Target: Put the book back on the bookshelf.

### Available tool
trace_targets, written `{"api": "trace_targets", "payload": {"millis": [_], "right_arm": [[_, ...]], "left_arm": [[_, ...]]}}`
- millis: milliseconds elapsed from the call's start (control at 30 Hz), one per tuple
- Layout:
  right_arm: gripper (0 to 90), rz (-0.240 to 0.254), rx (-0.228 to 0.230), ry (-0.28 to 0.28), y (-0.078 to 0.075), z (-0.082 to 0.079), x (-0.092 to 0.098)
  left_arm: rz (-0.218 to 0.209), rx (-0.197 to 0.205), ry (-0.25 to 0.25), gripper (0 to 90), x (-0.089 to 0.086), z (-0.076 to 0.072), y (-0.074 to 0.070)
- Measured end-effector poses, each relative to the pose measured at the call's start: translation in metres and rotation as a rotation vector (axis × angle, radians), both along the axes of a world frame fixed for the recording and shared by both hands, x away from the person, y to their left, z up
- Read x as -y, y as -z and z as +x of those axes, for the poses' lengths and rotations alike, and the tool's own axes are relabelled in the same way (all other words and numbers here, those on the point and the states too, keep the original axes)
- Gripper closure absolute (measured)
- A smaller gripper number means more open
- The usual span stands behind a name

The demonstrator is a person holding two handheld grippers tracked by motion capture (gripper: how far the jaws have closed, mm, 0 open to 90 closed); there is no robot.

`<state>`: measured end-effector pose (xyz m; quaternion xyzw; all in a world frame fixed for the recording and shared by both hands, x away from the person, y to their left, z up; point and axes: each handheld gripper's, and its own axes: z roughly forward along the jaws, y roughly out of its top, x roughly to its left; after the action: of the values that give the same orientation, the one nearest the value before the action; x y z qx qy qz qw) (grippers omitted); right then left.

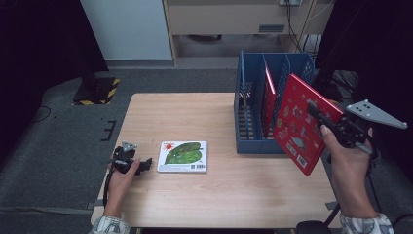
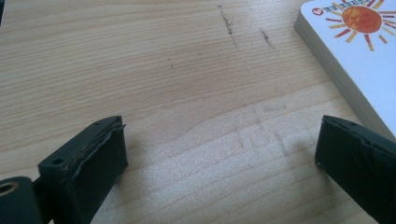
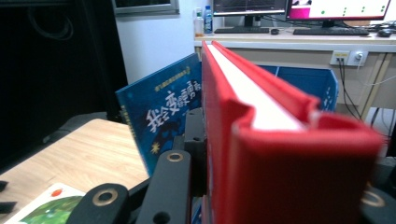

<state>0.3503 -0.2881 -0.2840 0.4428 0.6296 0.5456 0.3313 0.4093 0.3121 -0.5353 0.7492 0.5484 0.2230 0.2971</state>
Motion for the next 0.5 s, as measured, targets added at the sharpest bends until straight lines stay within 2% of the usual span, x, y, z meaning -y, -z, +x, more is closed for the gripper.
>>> {"api": "trace_targets", "payload": {"millis": [167,500], "right_arm": [[79.4,-0.017,0.009,0.039,0.0,0.015,0.003],[79.4,-0.038,-0.018,0.082,0.005,0.056,-0.002]], "left_arm": [[0.0,0.001,-0.001,1.5,0.0,0.0,0.0],[-0.001,0.003,-0.002,1.4,0.0,0.0,0.0]]}}
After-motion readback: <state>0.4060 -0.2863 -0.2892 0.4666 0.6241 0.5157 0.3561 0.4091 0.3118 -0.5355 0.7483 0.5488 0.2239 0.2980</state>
